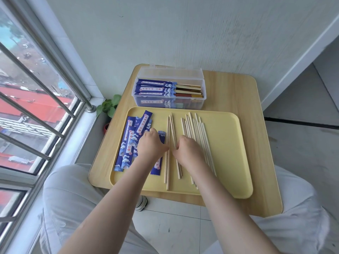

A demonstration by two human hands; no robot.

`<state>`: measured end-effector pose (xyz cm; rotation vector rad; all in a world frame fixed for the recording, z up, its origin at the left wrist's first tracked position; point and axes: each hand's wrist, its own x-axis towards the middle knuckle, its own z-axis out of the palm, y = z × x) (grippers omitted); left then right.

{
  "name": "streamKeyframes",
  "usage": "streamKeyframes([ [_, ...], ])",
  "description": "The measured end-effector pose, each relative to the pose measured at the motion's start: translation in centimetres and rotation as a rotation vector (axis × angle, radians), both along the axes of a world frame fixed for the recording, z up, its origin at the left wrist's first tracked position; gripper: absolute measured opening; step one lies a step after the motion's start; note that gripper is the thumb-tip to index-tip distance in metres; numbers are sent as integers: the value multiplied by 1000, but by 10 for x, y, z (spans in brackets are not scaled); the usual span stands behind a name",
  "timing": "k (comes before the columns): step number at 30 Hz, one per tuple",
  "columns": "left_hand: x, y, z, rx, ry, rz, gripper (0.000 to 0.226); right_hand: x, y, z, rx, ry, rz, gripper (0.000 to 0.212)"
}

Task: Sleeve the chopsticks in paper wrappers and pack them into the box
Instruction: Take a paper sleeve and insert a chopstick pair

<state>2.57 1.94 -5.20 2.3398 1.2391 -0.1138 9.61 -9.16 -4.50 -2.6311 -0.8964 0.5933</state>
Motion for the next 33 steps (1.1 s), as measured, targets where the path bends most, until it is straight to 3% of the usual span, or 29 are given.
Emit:
streamKeyframes([
  [5,-3,-1,5,-23,-39,23,38,-2,0,-2,1,-22,-46,13],
  [9,-7,4,12,-149,-216,125,24,10,-9,0,180,155,-181,10],
  [14,-19,8,21,-755,-613,339,17,23,-25,4,589,785,-320,16],
  [19,-27,1,21,-1089,-753,330,19,29,-35,10,709,974,-267,20],
  [26,-32,-4,19,-1246,-823,355,22,29,-41,14,799,1113,-192,28],
  [33,-34,-8,18,-1260,-839,357,24,28,-44,12,841,1131,-160,27],
])
